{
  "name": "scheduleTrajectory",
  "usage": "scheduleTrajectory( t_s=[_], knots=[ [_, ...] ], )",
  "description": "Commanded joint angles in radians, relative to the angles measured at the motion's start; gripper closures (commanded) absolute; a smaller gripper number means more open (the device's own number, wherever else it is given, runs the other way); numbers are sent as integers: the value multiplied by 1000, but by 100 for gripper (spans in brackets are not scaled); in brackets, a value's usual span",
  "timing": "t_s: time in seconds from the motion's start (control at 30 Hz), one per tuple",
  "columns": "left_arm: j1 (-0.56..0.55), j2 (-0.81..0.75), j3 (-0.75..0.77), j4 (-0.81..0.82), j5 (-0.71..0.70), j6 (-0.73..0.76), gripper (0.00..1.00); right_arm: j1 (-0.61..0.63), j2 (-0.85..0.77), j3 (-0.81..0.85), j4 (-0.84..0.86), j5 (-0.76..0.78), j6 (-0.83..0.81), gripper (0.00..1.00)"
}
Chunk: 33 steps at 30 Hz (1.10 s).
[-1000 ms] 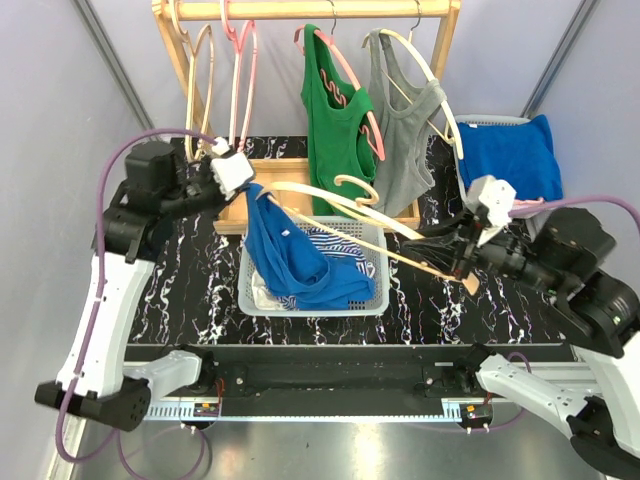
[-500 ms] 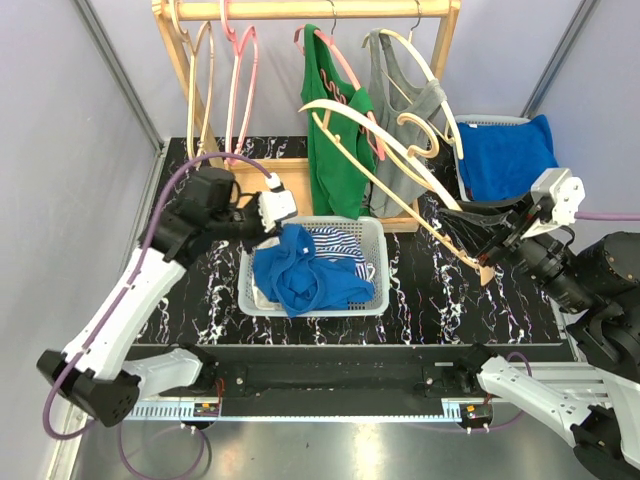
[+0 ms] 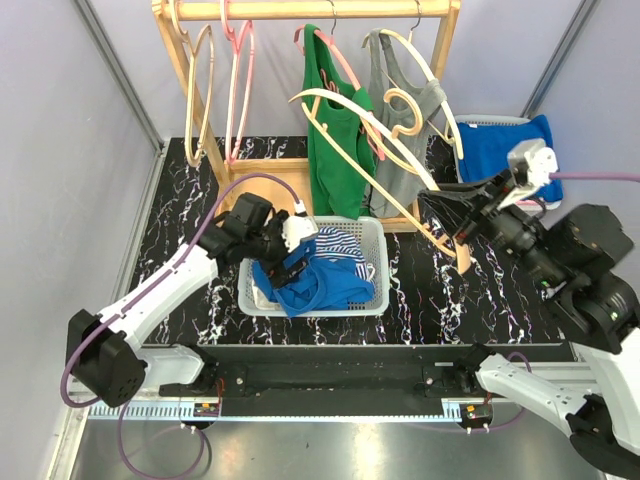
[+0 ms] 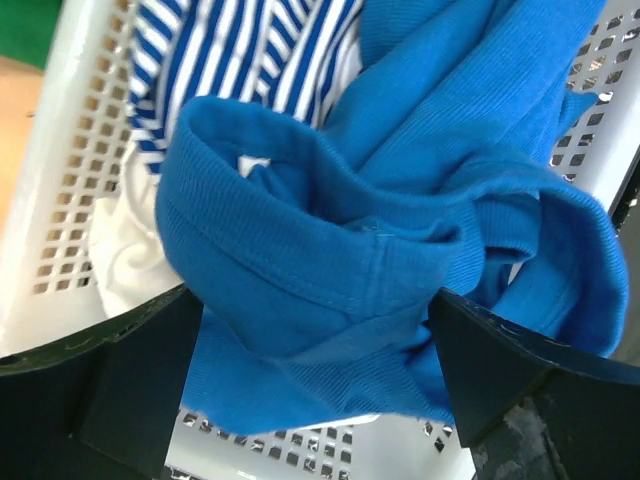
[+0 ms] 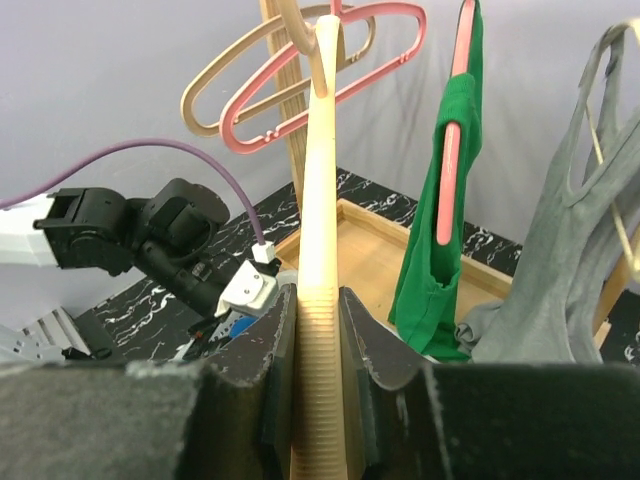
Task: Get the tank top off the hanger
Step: Place the tank top in the bin, then place the hanger at the clothesline.
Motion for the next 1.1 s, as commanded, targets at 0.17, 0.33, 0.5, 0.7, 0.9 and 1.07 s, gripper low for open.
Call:
scheduleTrajectory(
  t_s=[0.17, 0.33, 0.5, 0.7, 0.9, 1.07],
  knots=[
    [-14, -76, 82, 23, -157, -45, 1, -2, 176, 102, 41, 163, 69, 100],
    [-14, -156, 225, -49, -193, -36, 1, -1, 244, 184, 36, 168, 80, 100],
    [-14, -247, 285, -47, -272, -23, 1, -2, 365, 250, 64, 148, 121, 100],
    [-14, -362, 379, -46, -292, -55, 1, 57, 543, 374, 130, 195, 132, 100],
    [-15, -389, 491, -90, -283, -75, 1, 99, 736, 512, 221, 310, 121, 100],
    [-14, -414, 514, -90, -286, -77, 1, 143, 871, 638, 227, 439, 72, 100]
  ],
)
